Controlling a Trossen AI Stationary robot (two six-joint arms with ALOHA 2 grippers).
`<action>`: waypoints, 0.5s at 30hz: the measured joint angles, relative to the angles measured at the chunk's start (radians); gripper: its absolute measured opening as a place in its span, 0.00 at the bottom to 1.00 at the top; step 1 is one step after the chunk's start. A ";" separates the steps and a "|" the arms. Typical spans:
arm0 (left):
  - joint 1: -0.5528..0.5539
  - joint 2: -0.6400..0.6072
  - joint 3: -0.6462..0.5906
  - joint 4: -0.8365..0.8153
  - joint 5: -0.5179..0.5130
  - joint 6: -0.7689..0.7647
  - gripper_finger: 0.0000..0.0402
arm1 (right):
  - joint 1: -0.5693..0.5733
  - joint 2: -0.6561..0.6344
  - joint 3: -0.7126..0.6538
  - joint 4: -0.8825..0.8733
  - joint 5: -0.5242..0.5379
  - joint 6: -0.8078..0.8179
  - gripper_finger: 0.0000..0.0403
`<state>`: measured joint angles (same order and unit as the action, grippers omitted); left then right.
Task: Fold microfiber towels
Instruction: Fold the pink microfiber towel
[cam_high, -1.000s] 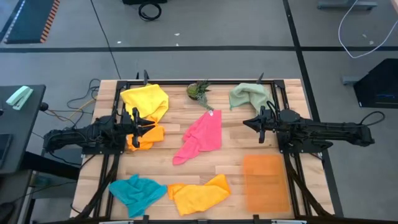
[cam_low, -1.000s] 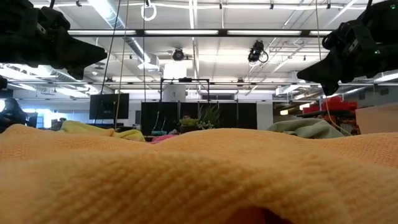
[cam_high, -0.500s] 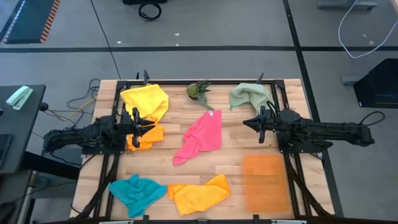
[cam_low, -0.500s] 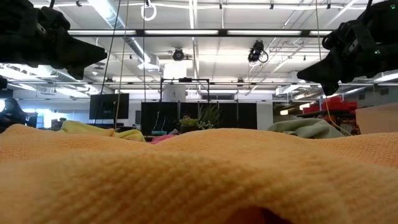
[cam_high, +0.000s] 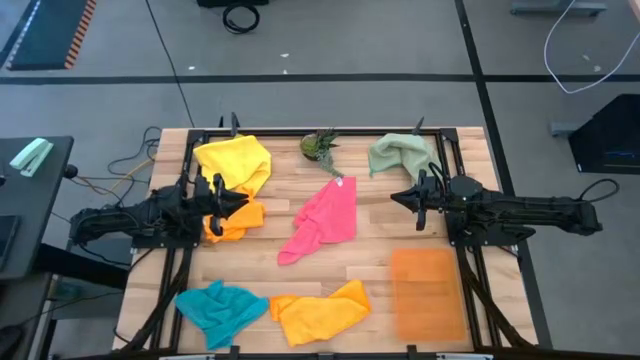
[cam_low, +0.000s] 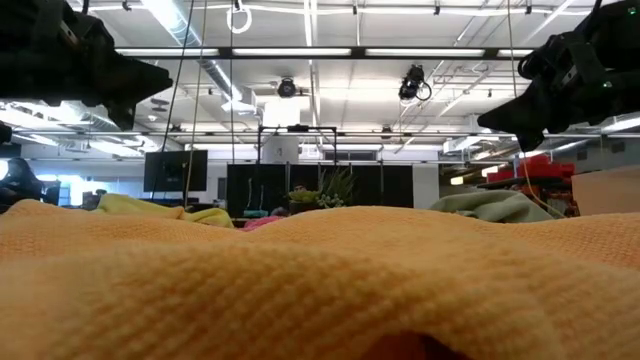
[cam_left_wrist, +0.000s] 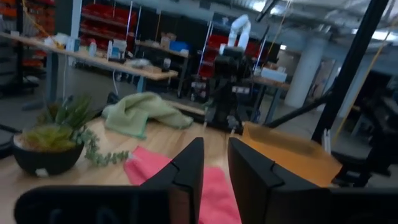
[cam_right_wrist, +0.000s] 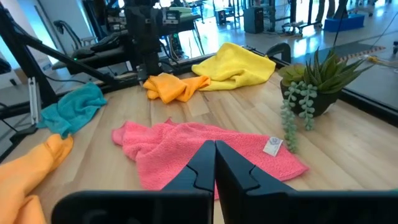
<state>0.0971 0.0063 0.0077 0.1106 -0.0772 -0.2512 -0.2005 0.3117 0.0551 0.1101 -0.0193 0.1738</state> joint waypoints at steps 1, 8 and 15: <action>0.000 0.000 0.000 0.014 0.000 -0.001 0.19 | 0.000 0.000 0.000 0.000 0.000 0.001 0.03; 0.002 0.041 0.015 0.050 -0.057 0.001 0.14 | 0.000 0.000 0.000 0.016 0.000 -0.019 0.03; 0.065 0.277 0.103 0.050 -0.095 0.042 0.06 | 0.000 0.001 0.000 0.122 0.014 -0.001 0.03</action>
<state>0.1618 0.2829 0.1105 0.1611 -0.1719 -0.2095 -0.2005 0.3122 0.0551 0.2317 -0.0048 0.1726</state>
